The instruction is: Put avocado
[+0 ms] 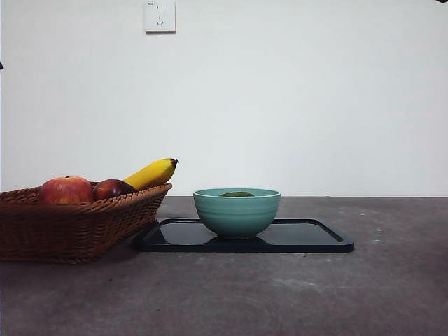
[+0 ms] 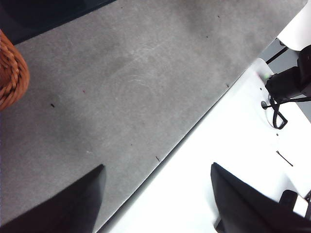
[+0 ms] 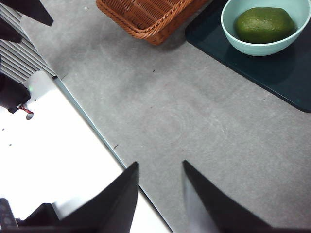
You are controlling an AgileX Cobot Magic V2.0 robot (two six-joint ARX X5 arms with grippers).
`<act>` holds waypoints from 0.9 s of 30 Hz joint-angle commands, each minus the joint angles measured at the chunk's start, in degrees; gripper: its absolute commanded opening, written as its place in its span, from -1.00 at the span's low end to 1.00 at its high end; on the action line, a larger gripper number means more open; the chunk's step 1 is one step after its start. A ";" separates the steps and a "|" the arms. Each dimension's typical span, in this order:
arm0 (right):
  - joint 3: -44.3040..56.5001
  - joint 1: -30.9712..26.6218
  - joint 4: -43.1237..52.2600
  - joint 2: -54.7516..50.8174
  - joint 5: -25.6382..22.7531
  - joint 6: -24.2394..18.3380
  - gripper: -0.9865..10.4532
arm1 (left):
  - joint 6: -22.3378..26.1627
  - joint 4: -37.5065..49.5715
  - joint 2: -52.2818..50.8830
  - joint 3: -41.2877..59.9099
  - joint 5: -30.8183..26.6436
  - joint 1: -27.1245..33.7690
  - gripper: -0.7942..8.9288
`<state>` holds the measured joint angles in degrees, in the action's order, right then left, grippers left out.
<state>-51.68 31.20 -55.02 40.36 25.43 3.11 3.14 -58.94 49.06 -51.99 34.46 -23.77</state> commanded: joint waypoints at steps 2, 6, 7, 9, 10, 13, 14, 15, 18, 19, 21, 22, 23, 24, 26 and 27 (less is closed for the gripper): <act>-0.37 0.44 0.44 0.35 0.24 0.50 -0.58 | 0.66 0.22 0.31 -0.44 0.28 -0.31 -0.13; -0.37 0.44 0.44 0.35 0.24 0.48 -0.58 | 0.66 0.24 0.31 -0.44 0.28 -0.31 -0.14; -0.37 0.44 0.42 0.35 0.24 0.48 -0.58 | 0.68 0.22 0.31 -0.44 0.28 -0.31 -0.15; -0.37 0.44 0.39 0.35 0.24 0.48 -0.62 | 0.66 0.20 0.31 -0.44 0.28 -0.31 -0.33; -0.37 0.44 0.37 0.35 0.24 0.48 -0.69 | 0.66 0.20 0.31 -0.44 0.28 -0.31 -0.45; -0.37 0.44 0.37 0.35 0.24 0.39 -0.82 | 0.66 0.20 0.31 -0.44 0.28 -0.31 -0.84; -0.37 0.44 0.37 0.35 0.24 0.33 -0.82 | 0.68 0.20 0.31 -0.44 0.28 -0.31 -0.82; -0.37 0.44 0.37 0.35 0.24 0.33 -0.82 | 0.68 0.20 0.31 -0.44 0.28 -0.31 -0.82; -0.37 0.44 0.57 0.33 0.11 0.39 -0.82 | 0.68 0.24 0.31 -0.44 0.28 -0.31 -0.82; -0.37 0.44 0.57 0.33 0.11 0.39 -0.82 | 0.68 0.20 0.31 -0.44 0.28 -0.31 -0.82; -0.39 0.44 0.61 0.33 0.11 0.37 -0.82 | 0.68 0.20 0.31 -0.44 0.28 -0.31 -0.82; -0.39 0.44 0.61 0.33 0.09 0.37 -0.82 | 0.68 0.20 0.31 -0.44 0.28 -0.31 -0.82; -0.39 0.44 0.61 0.33 0.09 0.37 -0.82 | 0.68 0.22 0.31 -0.44 0.28 -0.31 -0.82; -0.39 0.44 0.61 0.33 0.09 0.37 -0.82 | 0.68 0.22 0.31 -0.44 0.28 -0.31 -0.82; -0.39 0.44 0.61 0.33 0.11 0.37 -0.82 | 0.68 0.22 0.31 -0.44 0.28 -0.31 -0.82; -0.39 0.44 0.61 0.33 0.11 0.37 -0.82 | 0.68 0.22 0.31 -0.44 0.28 -0.31 -0.82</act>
<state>-51.68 31.20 -55.00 40.36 25.47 3.27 3.16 -58.94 49.06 -51.99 34.46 -23.77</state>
